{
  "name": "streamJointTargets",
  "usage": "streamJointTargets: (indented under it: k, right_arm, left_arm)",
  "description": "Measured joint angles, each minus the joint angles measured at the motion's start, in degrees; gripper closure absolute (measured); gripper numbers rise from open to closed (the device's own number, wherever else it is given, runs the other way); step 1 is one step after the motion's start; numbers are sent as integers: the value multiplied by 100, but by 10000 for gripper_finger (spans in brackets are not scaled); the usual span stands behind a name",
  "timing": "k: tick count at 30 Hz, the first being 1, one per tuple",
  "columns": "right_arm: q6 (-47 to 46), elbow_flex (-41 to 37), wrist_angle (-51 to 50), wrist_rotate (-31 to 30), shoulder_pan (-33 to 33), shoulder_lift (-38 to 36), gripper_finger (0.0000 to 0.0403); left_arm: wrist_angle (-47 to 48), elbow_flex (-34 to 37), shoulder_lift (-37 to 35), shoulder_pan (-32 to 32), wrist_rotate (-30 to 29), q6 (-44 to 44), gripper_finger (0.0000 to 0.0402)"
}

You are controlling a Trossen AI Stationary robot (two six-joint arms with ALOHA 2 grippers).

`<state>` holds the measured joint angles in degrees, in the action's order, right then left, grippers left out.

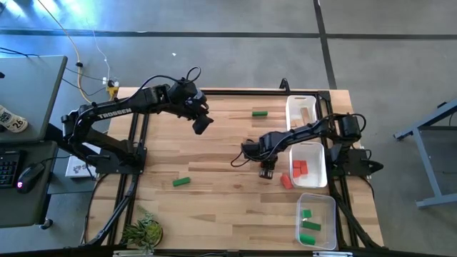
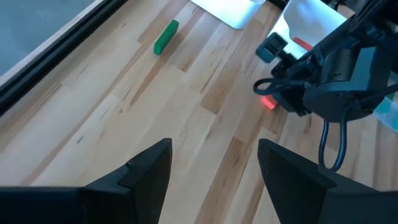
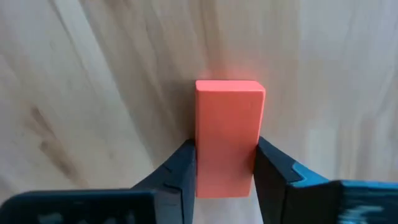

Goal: Sort & place blocks by color
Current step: Put the orange block into the bottom white bin

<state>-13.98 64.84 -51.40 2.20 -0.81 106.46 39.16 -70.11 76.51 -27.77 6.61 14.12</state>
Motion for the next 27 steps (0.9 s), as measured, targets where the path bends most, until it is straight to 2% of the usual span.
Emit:
streamJointTargets:
  k: [8, 16, 21, 27]
  right_arm:
    - [-1459, -20, -518, 119, -248, -526, 308]
    - [-3190, -14, -874, -508, -603, -1370, 308]
    - [-4372, -11, -1579, -1099, -819, -1971, 308]
    - [-5944, -9, -2765, -1421, -972, -2505, 308]
  left_arm:
    - [2, 0, 0, 0, 0, -237, 177]
    - [2, 0, 0, 0, -14, -686, 177]
    - [2, 0, 0, 0, -47, -794, 177]
    - [2, 0, 0, -2, -236, -987, 177]
